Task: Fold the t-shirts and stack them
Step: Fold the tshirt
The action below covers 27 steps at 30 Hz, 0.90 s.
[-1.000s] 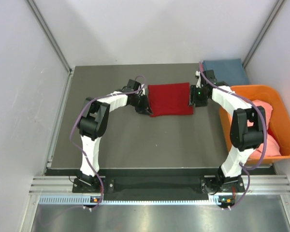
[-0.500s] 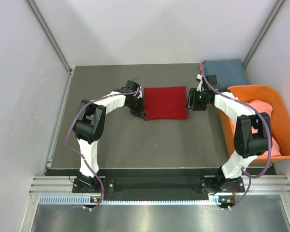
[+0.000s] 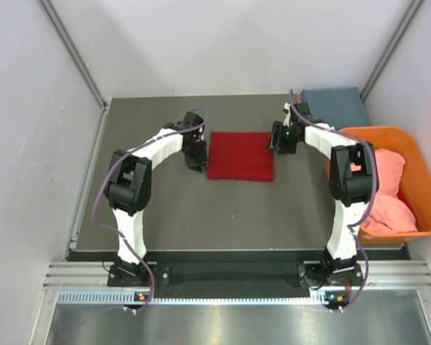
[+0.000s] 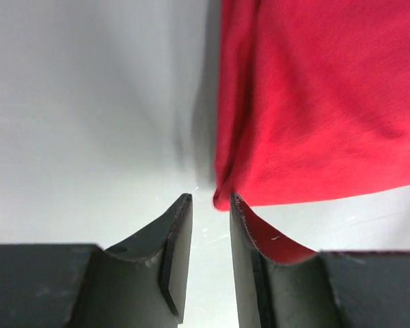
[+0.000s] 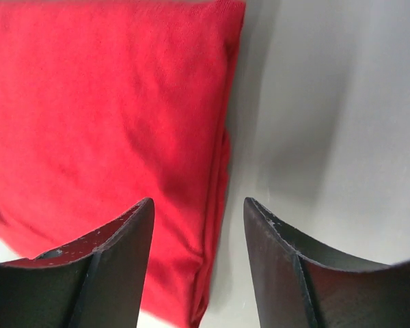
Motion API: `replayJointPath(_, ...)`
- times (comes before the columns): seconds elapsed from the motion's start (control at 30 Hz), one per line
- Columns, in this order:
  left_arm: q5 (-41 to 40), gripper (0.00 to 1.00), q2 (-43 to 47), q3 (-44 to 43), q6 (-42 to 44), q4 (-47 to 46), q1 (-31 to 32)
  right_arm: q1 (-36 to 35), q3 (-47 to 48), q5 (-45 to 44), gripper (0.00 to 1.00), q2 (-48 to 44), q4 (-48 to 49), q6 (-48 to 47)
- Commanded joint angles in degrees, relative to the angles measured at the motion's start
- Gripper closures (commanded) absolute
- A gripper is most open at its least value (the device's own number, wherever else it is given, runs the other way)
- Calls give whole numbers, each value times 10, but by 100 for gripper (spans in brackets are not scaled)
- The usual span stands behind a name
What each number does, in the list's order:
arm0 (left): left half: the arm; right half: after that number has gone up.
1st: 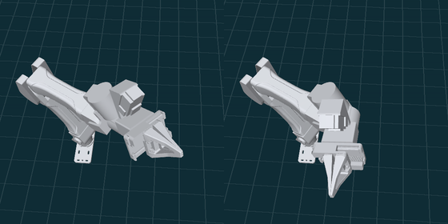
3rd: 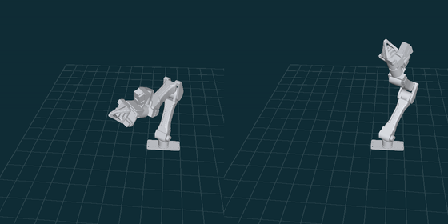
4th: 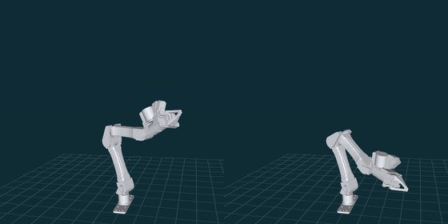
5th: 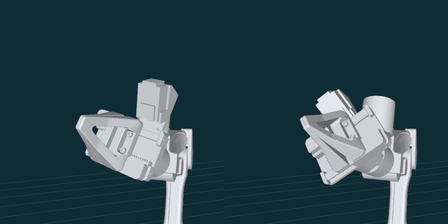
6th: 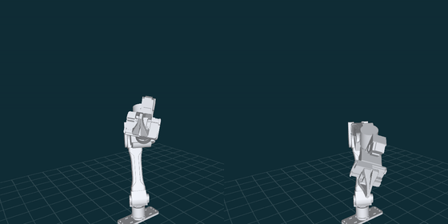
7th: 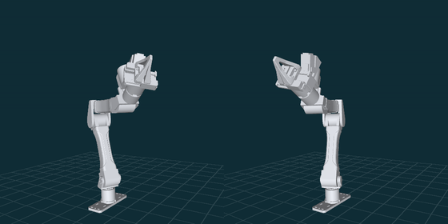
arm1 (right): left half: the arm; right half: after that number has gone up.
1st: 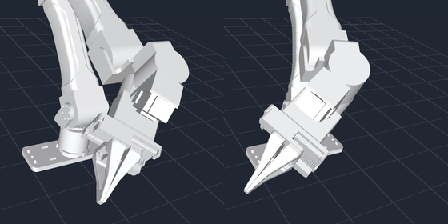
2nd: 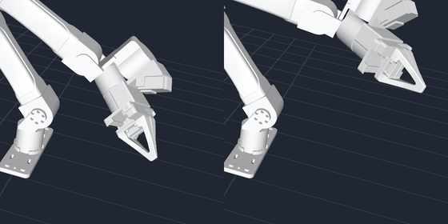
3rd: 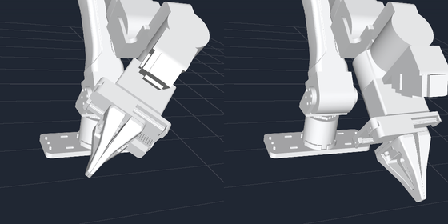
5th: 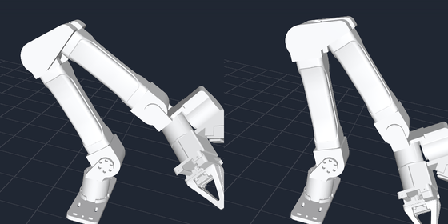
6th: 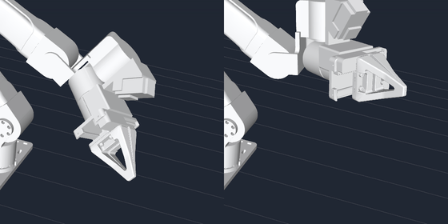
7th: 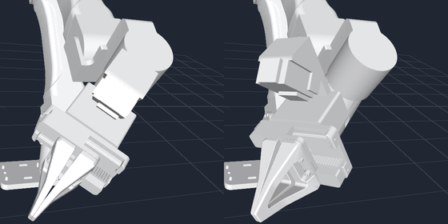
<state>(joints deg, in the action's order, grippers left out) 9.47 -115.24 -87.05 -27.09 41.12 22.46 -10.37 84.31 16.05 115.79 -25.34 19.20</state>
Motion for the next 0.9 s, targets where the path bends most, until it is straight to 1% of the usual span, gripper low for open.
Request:
replayJointPath(0.0, -12, 66, 41, -54, 4, 7, -6, 2, 44, -9, 44, 20, 6, 0)
replayJointPath(0.03, 32, 66, 39, -54, 4, -12, -6, 1, 43, -8, 44, 21, 10, 2)
replayJointPath(0.07, 51, 67, 36, -54, 2, -50, -6, 1, 40, -6, 45, 25, 17, 3)
replayJointPath(0.1, 73, 67, 31, -53, -4, -66, -6, 0, 40, -5, 45, 27, 19, 5)
replayJointPath(0.17, 106, 68, 8, -53, -9, -106, -7, 0, 39, -6, 46, 35, 21, 9)
replayJointPath(0.23, 111, 69, -25, -69, -12, -112, -6, 0, 38, -6, 48, 38, 24, 12)
replayJointPath(0.33, 93, 71, -65, -91, -6, -102, -7, 0, 32, -9, 51, 44, 23, 12)
replayJointPath(0.47, 35, 72, -86, -91, 9, -77, -9, 0, 30, -16, 54, 49, 22, 8)
replayJointPath(0.53, 11, 72, -84, -73, 10, -74, -10, 1, 29, -16, 55, 52, 23, 2)
replayJointPath(0.7, -7, 72, -68, -23, 0, -86, -14, 0, 28, -14, 56, 64, 27, -7)
replayJointPath(0.8, -3, 71, -58, -22, -1, -84, -15, 0, 26, -5, 59, 73, 33, -10)
replayJointPath(0.87, -17, 69, -52, -26, 0, -76, -16, 1, 26, 1, 61, 79, 38, -13)
